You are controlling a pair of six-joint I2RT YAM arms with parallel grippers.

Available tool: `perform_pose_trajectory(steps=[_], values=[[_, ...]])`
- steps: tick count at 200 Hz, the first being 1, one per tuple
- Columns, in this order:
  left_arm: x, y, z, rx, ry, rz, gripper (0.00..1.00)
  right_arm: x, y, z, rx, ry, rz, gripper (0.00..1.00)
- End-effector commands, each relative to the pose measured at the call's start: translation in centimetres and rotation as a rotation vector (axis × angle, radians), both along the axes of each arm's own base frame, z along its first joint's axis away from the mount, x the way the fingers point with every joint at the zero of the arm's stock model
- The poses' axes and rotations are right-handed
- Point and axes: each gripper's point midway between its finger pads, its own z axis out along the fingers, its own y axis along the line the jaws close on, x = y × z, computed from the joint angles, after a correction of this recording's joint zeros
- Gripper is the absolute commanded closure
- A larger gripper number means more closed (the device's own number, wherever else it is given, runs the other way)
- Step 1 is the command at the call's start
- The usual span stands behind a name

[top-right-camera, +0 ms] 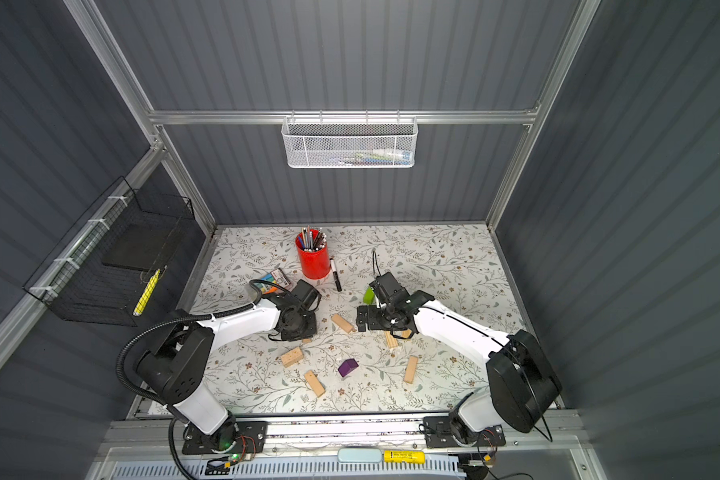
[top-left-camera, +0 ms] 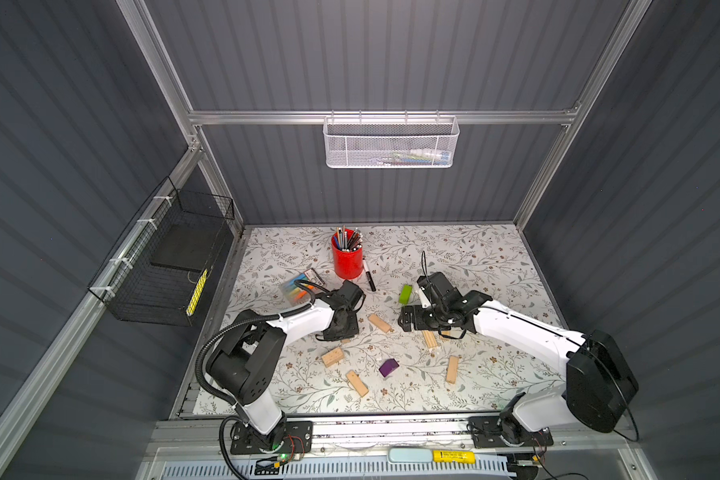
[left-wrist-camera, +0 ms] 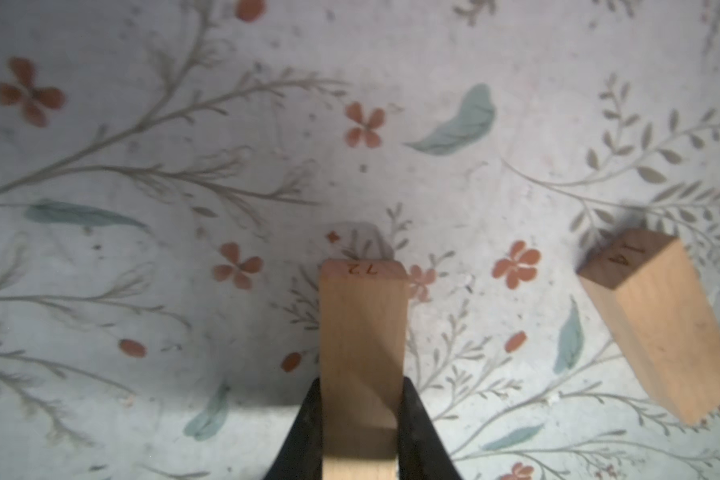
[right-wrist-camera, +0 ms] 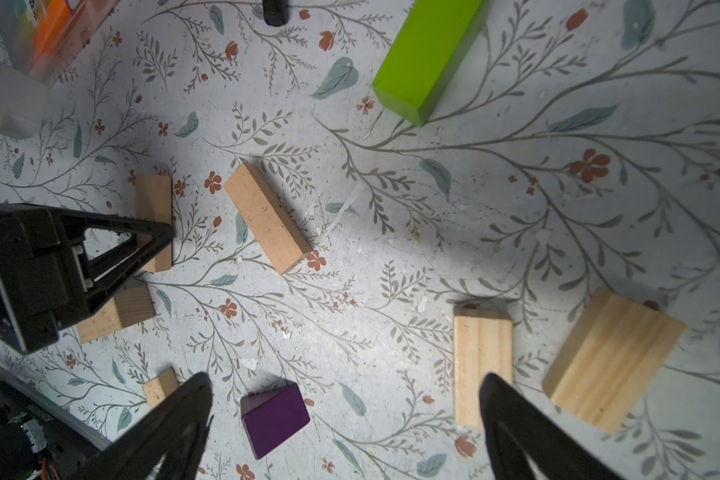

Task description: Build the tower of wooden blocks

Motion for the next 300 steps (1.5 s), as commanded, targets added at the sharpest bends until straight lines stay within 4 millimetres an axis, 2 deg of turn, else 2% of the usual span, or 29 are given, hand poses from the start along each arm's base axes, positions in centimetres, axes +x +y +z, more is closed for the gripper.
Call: perform_pose_trajectory(steps=[1, 65, 119, 142, 178, 215, 268, 300], values=[[-0.4, -1.5, 0.4, 0.005, 0.009, -0.080, 0.85, -1.0, -0.5, -0.6, 0.007, 0.048, -0.032, 0.01], [-1.1, -3.8, -0.1, 0.028, 0.011, -0.178, 0.85, -1.7, -1.5, -0.9, 0.066, 0.071, -0.088, 0.01], [-0.4, -4.0, -1.0, 0.073, 0.019, -0.144, 0.83, -1.8, -1.6, -0.4, 0.088, 0.052, -0.098, 0.01], [-0.4, -3.9, -1.3, 0.086, 0.029, -0.148, 0.80, -1.7, -1.6, -0.3, 0.094, 0.053, -0.099, 0.01], [-0.4, -4.0, -1.4, 0.081, 0.033, -0.148, 0.65, -1.6, -1.5, 0.1, 0.106, 0.042, -0.094, 0.01], [-0.2, -4.4, -0.9, 0.061, 0.025, -0.150, 0.61, -1.6, -1.6, 0.1, 0.107, 0.040, -0.086, 0.01], [-0.1, -4.2, -0.5, 0.068, 0.018, -0.141, 0.60, -1.6, -1.2, 0.8, 0.123, 0.022, -0.059, 0.01], [0.2, -4.7, 0.6, 0.040, -0.005, -0.138, 0.54, -1.4, -1.1, 1.2, 0.111, 0.010, -0.031, 0.01]])
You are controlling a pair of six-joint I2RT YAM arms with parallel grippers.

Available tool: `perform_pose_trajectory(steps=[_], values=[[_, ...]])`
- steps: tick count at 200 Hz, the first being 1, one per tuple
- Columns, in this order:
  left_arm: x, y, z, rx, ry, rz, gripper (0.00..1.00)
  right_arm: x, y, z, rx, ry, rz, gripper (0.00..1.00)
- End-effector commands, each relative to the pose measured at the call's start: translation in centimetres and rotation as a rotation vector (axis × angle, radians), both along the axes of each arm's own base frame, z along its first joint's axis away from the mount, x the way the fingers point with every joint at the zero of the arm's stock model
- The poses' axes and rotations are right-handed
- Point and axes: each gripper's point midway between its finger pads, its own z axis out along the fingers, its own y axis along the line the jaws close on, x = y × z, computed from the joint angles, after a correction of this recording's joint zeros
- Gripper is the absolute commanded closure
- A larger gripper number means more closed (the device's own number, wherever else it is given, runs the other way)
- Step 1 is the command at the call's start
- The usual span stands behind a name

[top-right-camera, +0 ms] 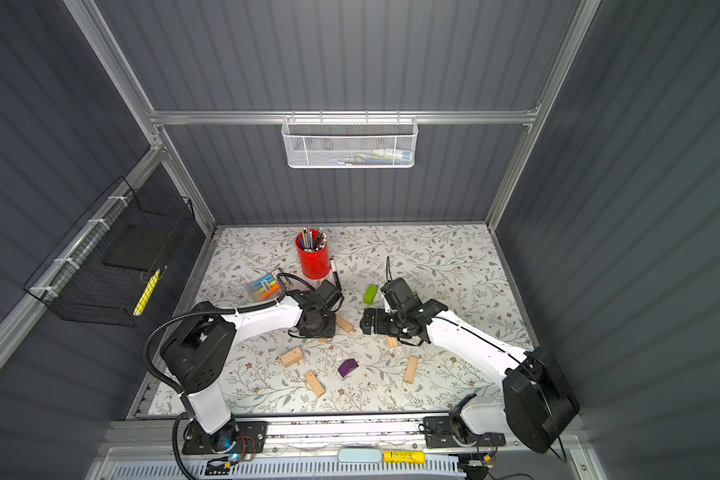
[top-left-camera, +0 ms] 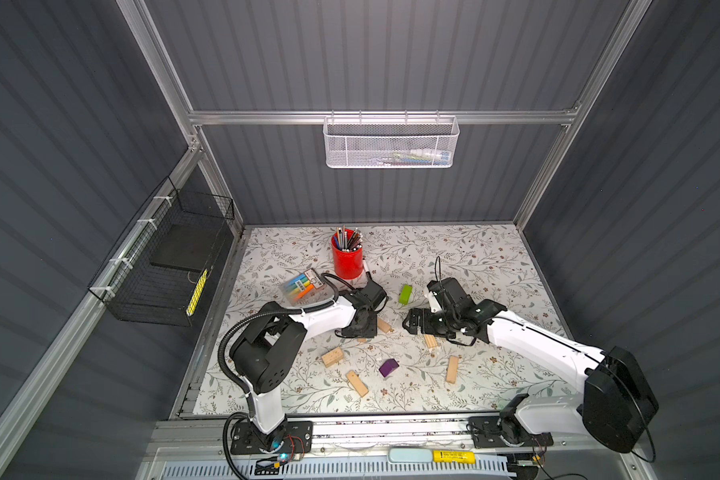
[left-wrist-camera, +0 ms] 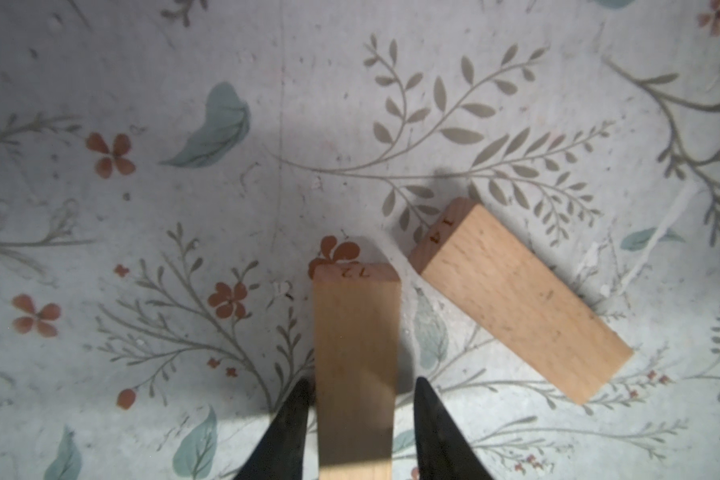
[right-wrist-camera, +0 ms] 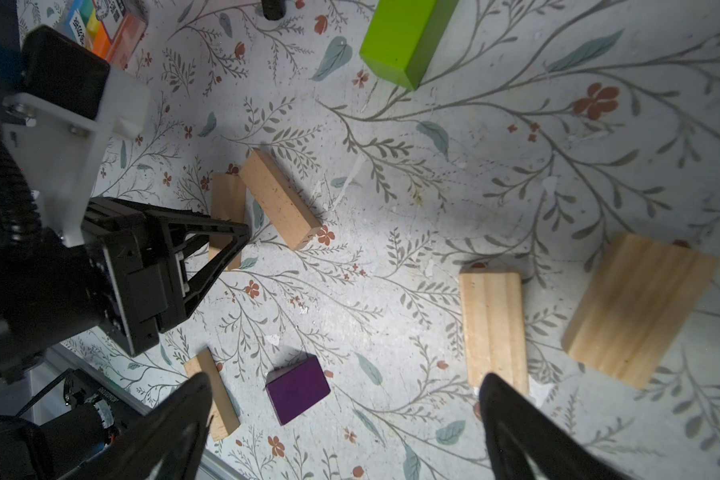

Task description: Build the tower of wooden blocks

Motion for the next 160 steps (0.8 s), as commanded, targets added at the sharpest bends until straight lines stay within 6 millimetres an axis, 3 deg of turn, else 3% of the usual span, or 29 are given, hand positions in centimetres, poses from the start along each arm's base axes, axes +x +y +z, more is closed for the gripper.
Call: perform_pose_trajectory(steps=[1, 55, 122, 160], values=[[-0.3, 0.0, 0.7, 0.003, 0.010, 0.006, 0.53, 0.1, 0.1, 0.7, -0.004, -0.025, 0.033, 0.01], [0.4, 0.1, 4.8, -0.038, -0.084, 0.003, 0.38, 0.6, 0.7, 1.4, -0.037, -0.028, 0.104, 0.01], [0.3, 3.8, 11.1, -0.035, -0.292, 0.041, 0.25, 1.9, 1.6, 0.5, -0.126, -0.008, 0.159, 0.03], [-0.7, 5.6, 12.2, -0.063, -0.352, 0.063, 0.17, 2.5, 3.0, -0.2, -0.176, -0.030, 0.206, 0.09]])
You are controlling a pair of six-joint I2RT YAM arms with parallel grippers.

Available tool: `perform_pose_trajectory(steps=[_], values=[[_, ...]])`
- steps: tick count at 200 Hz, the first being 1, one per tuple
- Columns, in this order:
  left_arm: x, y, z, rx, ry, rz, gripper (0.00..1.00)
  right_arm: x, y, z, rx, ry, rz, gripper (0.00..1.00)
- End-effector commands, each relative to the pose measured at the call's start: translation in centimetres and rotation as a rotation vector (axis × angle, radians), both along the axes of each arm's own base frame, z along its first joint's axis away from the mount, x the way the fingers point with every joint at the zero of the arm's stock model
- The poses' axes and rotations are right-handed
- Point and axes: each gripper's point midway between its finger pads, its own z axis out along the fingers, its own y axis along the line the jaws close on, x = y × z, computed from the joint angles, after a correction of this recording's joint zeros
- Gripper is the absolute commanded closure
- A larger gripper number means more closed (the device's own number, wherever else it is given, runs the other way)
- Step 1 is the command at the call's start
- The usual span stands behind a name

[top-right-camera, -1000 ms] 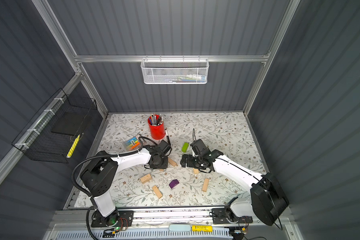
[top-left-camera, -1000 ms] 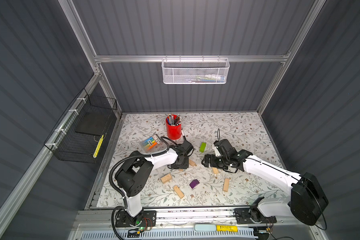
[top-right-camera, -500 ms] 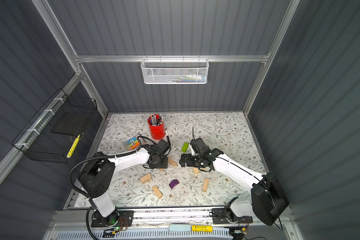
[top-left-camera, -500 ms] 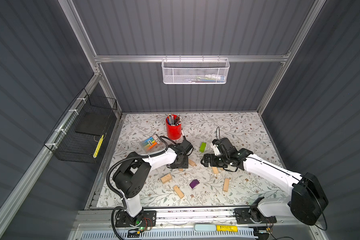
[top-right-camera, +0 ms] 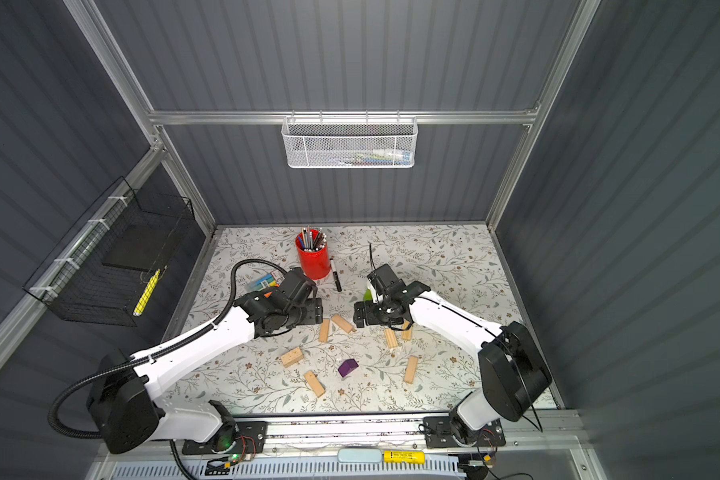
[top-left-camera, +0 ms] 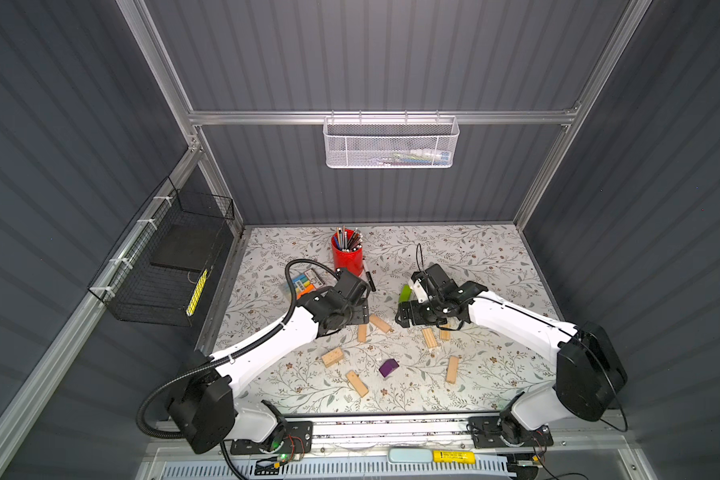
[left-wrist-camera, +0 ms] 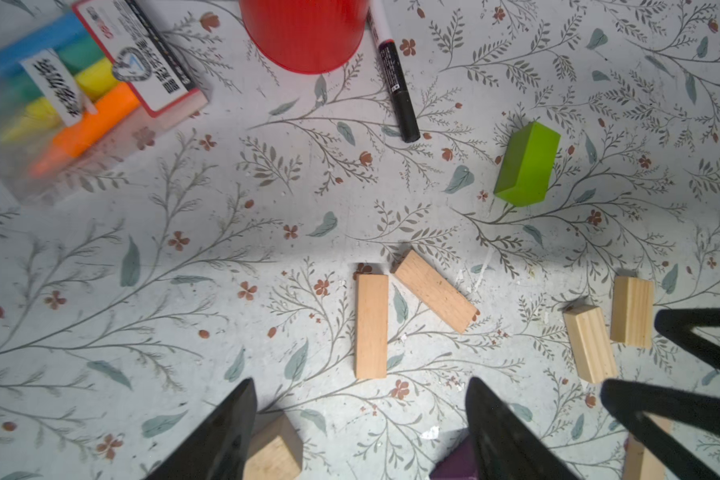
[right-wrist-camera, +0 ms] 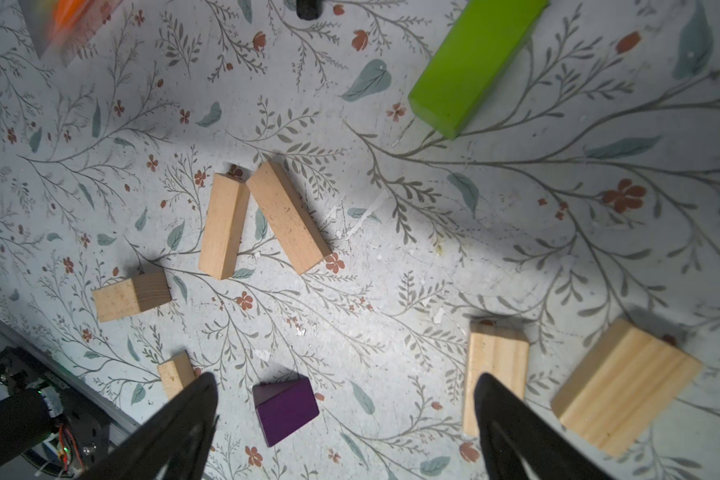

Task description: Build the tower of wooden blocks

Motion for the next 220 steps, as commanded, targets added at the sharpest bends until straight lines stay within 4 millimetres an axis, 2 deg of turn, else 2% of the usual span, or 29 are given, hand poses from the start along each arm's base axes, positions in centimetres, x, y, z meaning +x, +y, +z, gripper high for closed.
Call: perform_pose_trajectory(steps=[1, 69, 98, 220], values=[[-0.9, 1.8, -0.5, 0.046, -0.011, 0.015, 0.16, 0.2, 0.6, -0.2, -0.051, -0.020, 0.043, 0.09], [-2.5, 3.0, -1.8, -0.001, -0.004, 0.046, 0.11, 0.2, 3.8, -3.2, -0.171, -0.043, 0.169, 0.23], [-2.7, 3.6, -1.9, -0.010, -0.005, 0.083, 0.09, 0.1, 4.8, -4.4, -0.170, -0.019, 0.205, 0.28], [-2.6, 4.3, -2.1, -0.027, -0.016, 0.157, 0.05, 1.7, 7.8, -6.3, -0.193, -0.016, 0.298, 0.47]])
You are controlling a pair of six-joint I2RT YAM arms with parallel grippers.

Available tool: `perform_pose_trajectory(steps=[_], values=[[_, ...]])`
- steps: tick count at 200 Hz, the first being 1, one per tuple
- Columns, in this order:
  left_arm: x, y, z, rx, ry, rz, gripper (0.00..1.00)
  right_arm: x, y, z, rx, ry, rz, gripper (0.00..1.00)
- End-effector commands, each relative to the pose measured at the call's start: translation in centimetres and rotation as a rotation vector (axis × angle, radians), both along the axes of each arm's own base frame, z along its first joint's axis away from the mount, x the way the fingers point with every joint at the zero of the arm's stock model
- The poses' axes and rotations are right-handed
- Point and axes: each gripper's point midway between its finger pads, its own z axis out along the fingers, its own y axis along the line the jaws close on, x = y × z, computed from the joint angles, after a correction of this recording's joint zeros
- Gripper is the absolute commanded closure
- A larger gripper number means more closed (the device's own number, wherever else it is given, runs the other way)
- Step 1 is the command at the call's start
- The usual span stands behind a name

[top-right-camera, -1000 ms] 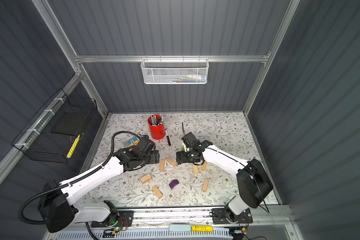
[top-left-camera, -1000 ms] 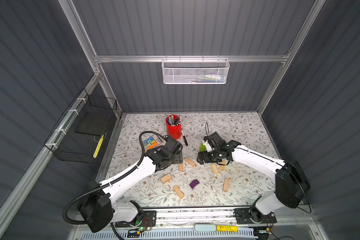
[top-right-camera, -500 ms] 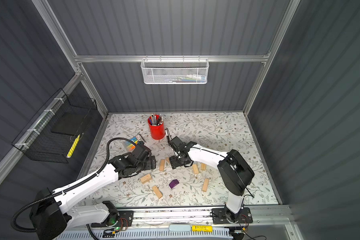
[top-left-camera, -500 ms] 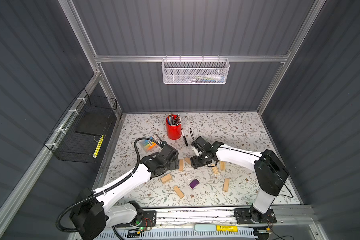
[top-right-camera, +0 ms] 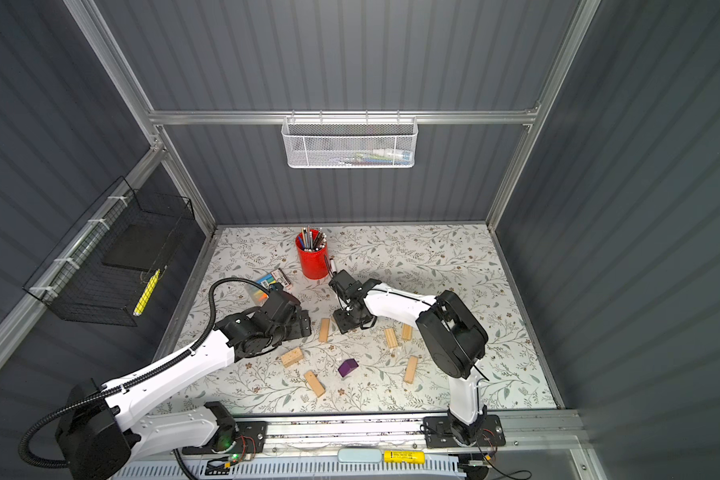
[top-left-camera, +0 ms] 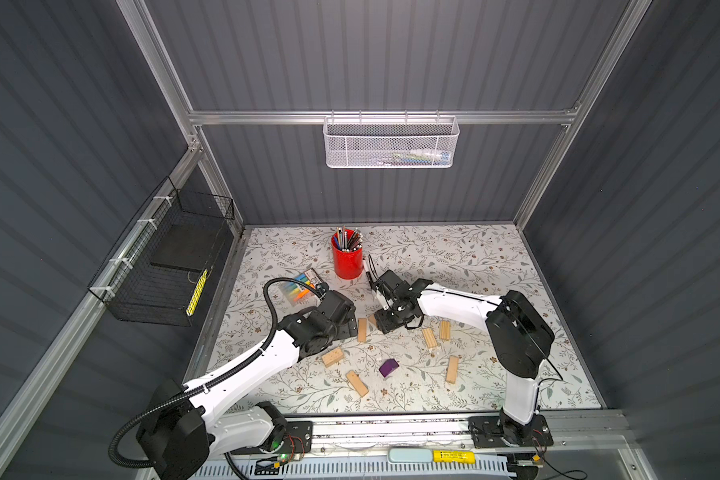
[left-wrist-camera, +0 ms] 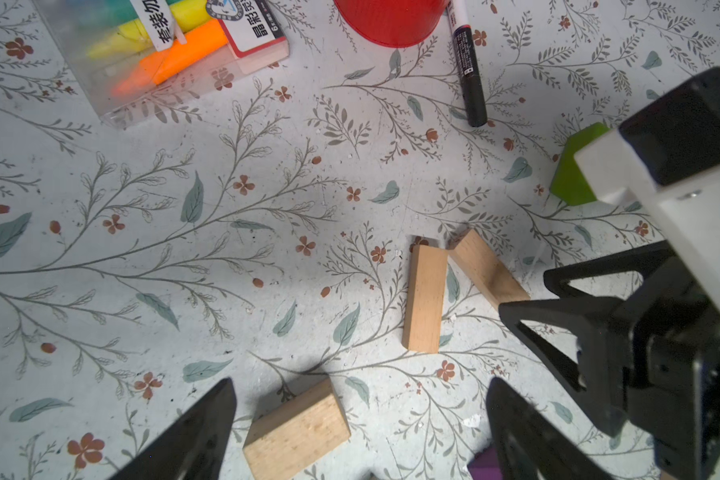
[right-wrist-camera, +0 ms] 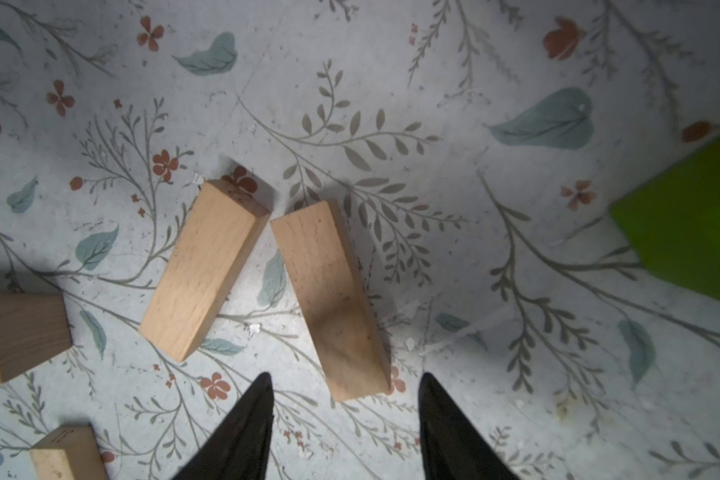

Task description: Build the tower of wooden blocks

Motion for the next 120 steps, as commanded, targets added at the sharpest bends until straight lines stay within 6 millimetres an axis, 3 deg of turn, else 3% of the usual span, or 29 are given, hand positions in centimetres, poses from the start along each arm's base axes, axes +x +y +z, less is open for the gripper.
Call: perform_pose_trajectory(steps=[1, 120], values=[[-0.1, 0.6, -0.1, 0.006, -0.006, 0.032, 0.05, 0.1, 0.7, 0.0, 0.000, -0.002, 0.028, 0.47], [-0.1, 1.2, -0.5, 0.032, 0.000, 0.048, 0.05, 0.7, 1.7, -1.5, -0.010, 0.023, 0.058, 0.62]])
